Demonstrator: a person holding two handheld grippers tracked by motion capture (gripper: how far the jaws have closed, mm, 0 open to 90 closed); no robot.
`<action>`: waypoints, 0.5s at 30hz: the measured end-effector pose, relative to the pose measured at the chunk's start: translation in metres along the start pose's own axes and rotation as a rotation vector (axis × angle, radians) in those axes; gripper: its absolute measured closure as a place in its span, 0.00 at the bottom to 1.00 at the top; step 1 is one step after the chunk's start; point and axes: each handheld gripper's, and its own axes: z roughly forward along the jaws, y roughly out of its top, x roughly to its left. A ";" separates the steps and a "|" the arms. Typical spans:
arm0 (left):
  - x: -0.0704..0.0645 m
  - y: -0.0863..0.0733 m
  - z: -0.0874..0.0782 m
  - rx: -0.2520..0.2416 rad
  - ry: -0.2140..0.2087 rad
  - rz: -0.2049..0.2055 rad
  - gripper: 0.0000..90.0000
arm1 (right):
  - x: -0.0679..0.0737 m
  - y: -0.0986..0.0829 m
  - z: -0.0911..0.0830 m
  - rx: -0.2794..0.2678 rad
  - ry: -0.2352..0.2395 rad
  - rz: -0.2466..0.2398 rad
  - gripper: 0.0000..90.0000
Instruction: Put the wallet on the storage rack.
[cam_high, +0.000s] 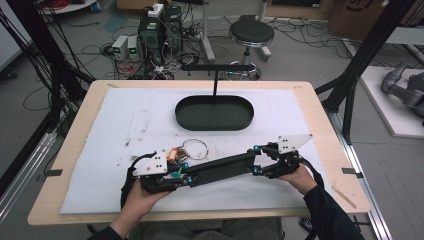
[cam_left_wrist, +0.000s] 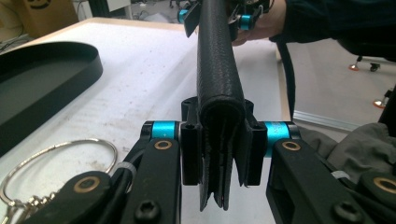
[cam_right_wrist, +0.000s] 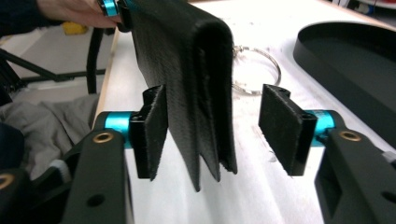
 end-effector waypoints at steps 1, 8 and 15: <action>0.001 0.001 -0.001 0.004 -0.004 0.006 0.83 | 0.001 0.001 0.000 -0.013 0.005 0.010 0.47; 0.004 0.006 -0.004 0.006 -0.006 0.018 0.83 | 0.008 0.008 0.008 -0.011 0.039 -0.003 0.53; 0.001 0.006 -0.005 -0.031 -0.010 0.026 0.83 | 0.010 0.009 0.013 0.000 0.054 0.001 0.65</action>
